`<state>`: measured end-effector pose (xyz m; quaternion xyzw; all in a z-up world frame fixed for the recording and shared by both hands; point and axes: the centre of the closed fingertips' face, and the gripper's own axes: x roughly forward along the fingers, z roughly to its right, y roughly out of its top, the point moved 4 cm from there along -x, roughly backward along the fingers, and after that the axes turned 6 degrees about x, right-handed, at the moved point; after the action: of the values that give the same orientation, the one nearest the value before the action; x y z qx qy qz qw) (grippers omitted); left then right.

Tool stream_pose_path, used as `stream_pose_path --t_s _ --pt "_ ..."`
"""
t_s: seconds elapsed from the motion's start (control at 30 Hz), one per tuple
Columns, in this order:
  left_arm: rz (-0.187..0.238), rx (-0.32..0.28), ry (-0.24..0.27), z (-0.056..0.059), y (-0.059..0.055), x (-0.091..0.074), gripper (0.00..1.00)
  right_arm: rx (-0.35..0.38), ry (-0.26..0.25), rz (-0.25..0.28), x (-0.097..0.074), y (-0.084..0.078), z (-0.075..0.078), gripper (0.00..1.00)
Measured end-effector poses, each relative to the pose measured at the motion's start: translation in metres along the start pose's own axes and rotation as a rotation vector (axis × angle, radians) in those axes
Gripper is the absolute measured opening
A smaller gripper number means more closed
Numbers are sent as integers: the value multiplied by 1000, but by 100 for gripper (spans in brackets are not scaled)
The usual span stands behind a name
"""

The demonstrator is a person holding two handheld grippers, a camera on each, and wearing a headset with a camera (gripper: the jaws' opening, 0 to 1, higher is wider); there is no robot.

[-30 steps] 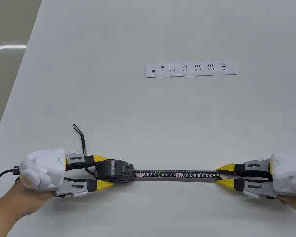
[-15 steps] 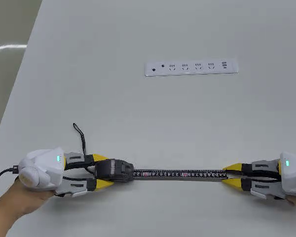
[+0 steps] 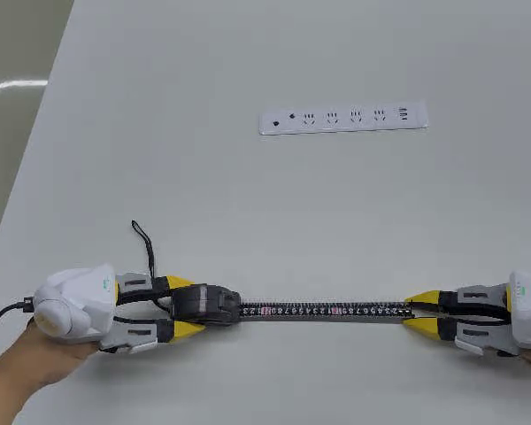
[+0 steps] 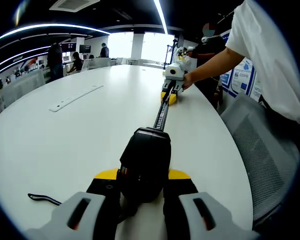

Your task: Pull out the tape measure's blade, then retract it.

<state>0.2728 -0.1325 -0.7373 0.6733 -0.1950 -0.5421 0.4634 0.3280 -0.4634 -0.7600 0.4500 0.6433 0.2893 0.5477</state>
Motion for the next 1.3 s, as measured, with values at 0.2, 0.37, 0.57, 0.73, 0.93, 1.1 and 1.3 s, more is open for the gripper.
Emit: stream_pose_path --t_s 0.2,0.37,0.57,0.73,0.93,1.1,1.3 --pt "-2 1 -1 -1 -2 0 29 -5 -5 0 2 1 -1 9" --pt "-6 1 -1 -2 -3 0 29 3 -4 2 3 0 -1 10" --pt "-5 -2 2 -3 -4 0 30 -10 -9 -1 5 3 0 11" --pt "-3 3 4 -2 -3 0 30 -10 -10 0 5 5 -1 11" --pt "-4 7 6 -2 -3 0 30 -9 -12 -1 5 5 -1 12" --pt "-7 10 7 -2 -4 0 30 4 -12 0 4 4 0 13" --pt "-14 16 14 -1 -3 1 31 12 -6 2 5 6 -1 14"
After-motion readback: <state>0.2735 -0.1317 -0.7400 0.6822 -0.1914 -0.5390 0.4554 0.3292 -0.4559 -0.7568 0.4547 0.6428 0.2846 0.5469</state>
